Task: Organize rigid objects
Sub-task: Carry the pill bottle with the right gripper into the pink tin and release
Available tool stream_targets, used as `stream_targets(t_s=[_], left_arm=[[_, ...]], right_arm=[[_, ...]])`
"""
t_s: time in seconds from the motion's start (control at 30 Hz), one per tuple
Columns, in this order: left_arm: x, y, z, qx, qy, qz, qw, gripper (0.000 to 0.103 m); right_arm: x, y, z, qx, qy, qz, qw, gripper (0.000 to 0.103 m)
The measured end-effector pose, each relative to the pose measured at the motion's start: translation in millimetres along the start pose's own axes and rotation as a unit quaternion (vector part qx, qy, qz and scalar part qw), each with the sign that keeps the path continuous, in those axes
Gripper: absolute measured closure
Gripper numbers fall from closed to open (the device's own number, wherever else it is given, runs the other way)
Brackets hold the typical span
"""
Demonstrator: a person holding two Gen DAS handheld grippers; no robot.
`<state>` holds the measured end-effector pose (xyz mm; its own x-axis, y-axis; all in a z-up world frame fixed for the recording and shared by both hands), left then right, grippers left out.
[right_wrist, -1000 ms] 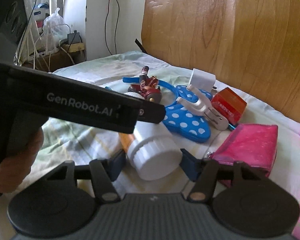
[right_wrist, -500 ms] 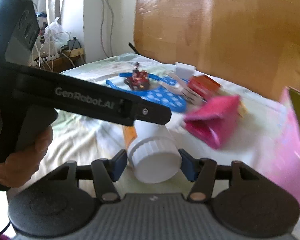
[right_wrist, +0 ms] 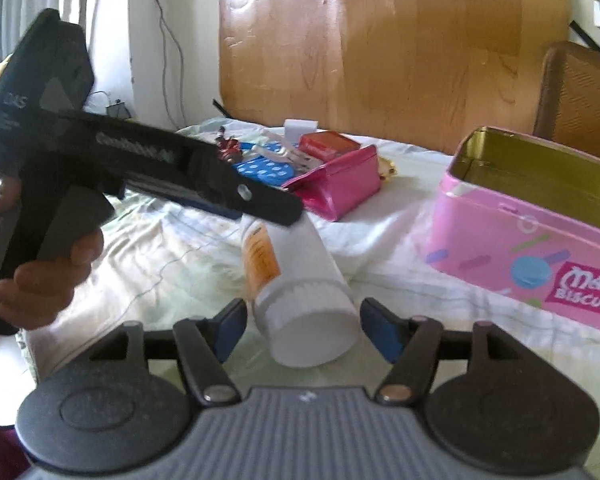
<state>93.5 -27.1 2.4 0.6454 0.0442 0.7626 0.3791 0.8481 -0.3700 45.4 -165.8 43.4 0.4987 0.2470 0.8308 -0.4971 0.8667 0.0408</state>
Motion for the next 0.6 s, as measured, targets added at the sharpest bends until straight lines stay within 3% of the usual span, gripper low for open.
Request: stream_targets(t_s=[0.03,0.17,0.4,0.6], left_arm=[[-2.1,-3.0,-1.7,-0.021,0.007,0.004,0.9998,0.029],[12.0,-29.1,7.9,-0.003,-0.021,-0.043,0.9988,0.036],[75.5,-91.6,0.8,-0.016,-0.093,-0.103,0.9903,0.036],[107.8,-123.1,-51.6,-0.028,-0.11,-0.116,0.9867,0.036]], right_arm=[[-0.5,1.8,-1.2,0.001,0.001,0.004,1.0,0.049],[3.4,4.1,11.3,-0.006,-0.036,0.026,0.999,0.05],[46.7,-30.7,46.4,-0.098,-0.125,0.093,0.983,0.05],[69.5,-90.1,50.5,-0.148,-0.119,0.098,0.977,0.05]])
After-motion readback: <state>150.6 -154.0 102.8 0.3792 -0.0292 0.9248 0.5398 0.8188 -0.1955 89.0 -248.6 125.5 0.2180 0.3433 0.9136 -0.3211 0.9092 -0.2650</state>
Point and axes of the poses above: each gripper's, at about its wrist camera, not at the fingertips, and z roughly against the way its jaws point, y to its left, x to its top, the point moved 2 cm from there along -z, roughly the way its jaws point
